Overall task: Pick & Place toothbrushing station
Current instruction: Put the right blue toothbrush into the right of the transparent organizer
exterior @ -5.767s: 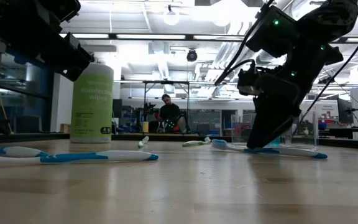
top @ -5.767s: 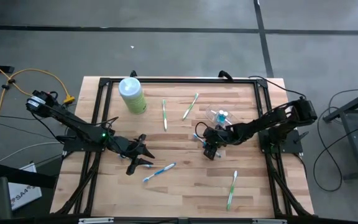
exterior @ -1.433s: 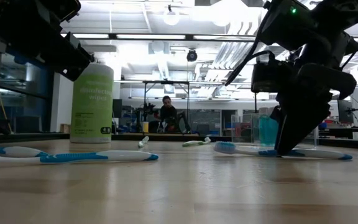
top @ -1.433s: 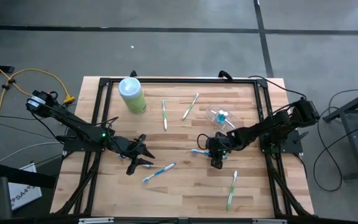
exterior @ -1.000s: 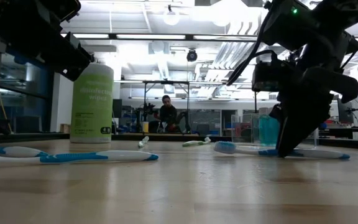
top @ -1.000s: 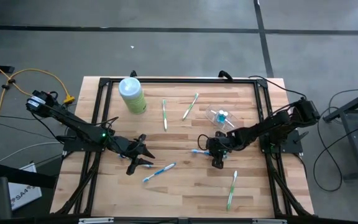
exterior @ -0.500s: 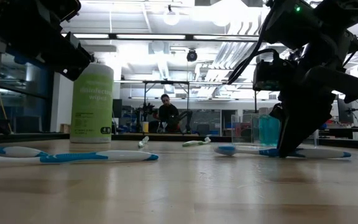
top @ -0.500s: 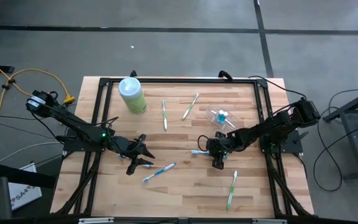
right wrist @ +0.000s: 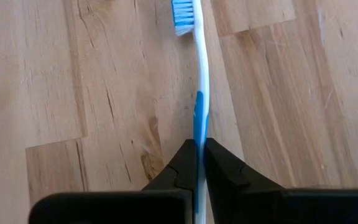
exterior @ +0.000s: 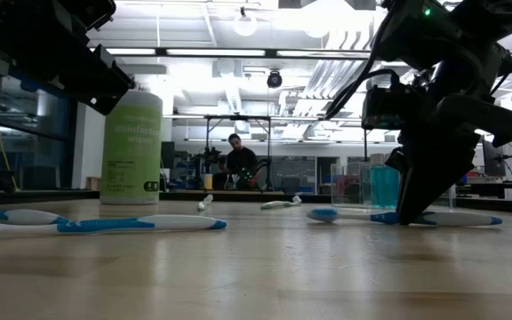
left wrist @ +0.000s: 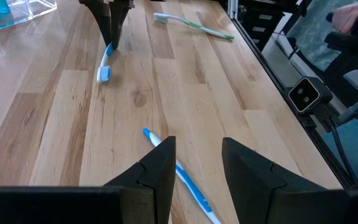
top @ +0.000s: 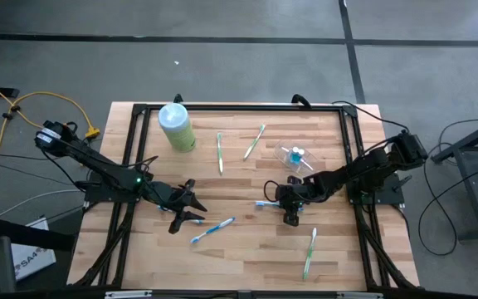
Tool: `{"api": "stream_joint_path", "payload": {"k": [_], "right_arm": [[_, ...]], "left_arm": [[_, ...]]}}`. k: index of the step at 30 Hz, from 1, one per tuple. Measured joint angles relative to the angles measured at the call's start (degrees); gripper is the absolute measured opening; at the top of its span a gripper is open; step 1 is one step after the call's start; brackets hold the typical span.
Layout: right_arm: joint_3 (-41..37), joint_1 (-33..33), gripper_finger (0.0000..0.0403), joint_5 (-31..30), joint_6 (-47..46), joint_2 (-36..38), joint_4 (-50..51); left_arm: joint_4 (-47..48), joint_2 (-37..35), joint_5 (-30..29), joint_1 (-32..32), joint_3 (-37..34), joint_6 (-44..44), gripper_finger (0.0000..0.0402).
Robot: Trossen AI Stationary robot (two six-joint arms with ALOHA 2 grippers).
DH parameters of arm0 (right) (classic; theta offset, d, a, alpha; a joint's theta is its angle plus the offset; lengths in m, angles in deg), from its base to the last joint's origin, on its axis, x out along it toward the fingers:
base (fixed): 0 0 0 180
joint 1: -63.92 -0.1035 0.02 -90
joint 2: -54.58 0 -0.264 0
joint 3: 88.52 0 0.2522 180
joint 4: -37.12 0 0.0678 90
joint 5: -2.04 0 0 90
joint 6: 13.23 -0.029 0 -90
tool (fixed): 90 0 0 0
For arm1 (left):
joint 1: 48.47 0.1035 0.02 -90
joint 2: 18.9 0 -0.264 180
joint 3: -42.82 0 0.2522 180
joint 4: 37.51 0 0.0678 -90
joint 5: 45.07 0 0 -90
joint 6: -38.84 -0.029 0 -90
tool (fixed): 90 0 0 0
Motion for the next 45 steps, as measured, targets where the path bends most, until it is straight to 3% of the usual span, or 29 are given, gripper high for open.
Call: {"api": "stream_joint_path", "payload": {"k": [5,16,29,34,41,45], "right_arm": [[-0.2,-0.1,0.0007,-0.8,-1.5,0.0,-3.4],[-0.4,-1.7,0.0005,-14.3,-6.1,1.2,-9.7],[-0.2,-2.2,0.0003,-17.3,-7.5,1.9,-12.7],[0.0,-2.2,0.0003,-16.9,-7.8,5.2,-9.8],[-0.1,-2.1,0.0003,-16.9,-11.8,14.9,3.6],[-0.1,-2.7,0.0003,-20.9,-13.1,20.7,8.1]], "left_arm": [[0.0,0.0,0.0,0.0,0.0,0.0,0.0127],[0.0,0.0,0.0,0.0,0.0,0.0,0.0127],[-0.9,0.0,0.4,0.0,0.0,0.0,0.0127],[-0.9,0.0,0.4,0.0,0.0,0.0,0.0127],[-1.1,0.0,0.4,0.0,0.0,0.0,0.0127],[-1.3,0.0,0.4,0.0,0.0,0.0,0.0127]]}}
